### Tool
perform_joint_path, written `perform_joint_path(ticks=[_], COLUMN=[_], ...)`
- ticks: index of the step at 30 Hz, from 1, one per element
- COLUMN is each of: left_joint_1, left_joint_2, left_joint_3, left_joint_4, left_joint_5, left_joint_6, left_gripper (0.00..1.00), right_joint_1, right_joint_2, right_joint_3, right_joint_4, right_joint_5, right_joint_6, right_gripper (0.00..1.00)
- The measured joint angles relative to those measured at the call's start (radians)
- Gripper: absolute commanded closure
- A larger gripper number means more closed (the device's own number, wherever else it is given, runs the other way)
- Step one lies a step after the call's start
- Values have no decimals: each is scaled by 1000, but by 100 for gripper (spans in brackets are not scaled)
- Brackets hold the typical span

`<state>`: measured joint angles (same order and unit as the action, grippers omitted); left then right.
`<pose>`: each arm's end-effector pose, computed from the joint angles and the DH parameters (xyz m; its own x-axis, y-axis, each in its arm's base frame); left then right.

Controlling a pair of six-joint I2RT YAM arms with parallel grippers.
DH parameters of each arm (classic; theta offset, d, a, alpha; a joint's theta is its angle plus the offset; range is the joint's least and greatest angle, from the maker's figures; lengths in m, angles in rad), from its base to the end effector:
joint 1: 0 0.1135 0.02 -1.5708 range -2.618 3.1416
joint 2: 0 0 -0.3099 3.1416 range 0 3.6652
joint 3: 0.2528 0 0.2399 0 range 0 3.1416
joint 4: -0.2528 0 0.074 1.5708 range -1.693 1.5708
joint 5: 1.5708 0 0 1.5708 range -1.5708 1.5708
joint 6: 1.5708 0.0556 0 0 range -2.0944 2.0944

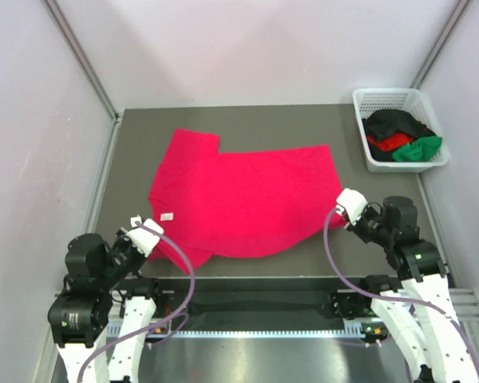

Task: Fold and stack the t-shirts
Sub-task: Fold the tshirt

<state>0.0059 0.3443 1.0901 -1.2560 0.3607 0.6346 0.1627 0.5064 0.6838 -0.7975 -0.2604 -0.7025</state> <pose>-0.0317 -0.0198 0.3582 -0.2139 0.5535 -0.8049 0.5331 0.7566 0.3786 0.0677 0.0256 0.2896 -0.2029 -0.6660 -0.7178 -0.6478 0.6410 -0.4116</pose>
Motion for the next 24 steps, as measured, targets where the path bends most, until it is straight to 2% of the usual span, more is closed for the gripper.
perform_joint_path(ticks=[4,11,19,24], left_joint_1=[0,0,0,0], left_joint_2=[10,36,176,286], left_joint_3=[-18,-43,-120,-157], left_joint_4=[-58,-53,98,216], left_joint_5=[-7,-17,-44,-54], left_joint_6=[2,-3,-7,-3], left_gripper=[100,100,100,100], right_joint_1=[0,0,0,0], right_joint_2=[52,98,105,173], right_joint_3=[-2,-2,-2,-1], right_joint_4=[-69,-115,-111,-64], right_joint_5=[-8,-37,-36,-28], right_joint_6=[-48,-88,-98,-93], right_gripper=[100,100,100,100])
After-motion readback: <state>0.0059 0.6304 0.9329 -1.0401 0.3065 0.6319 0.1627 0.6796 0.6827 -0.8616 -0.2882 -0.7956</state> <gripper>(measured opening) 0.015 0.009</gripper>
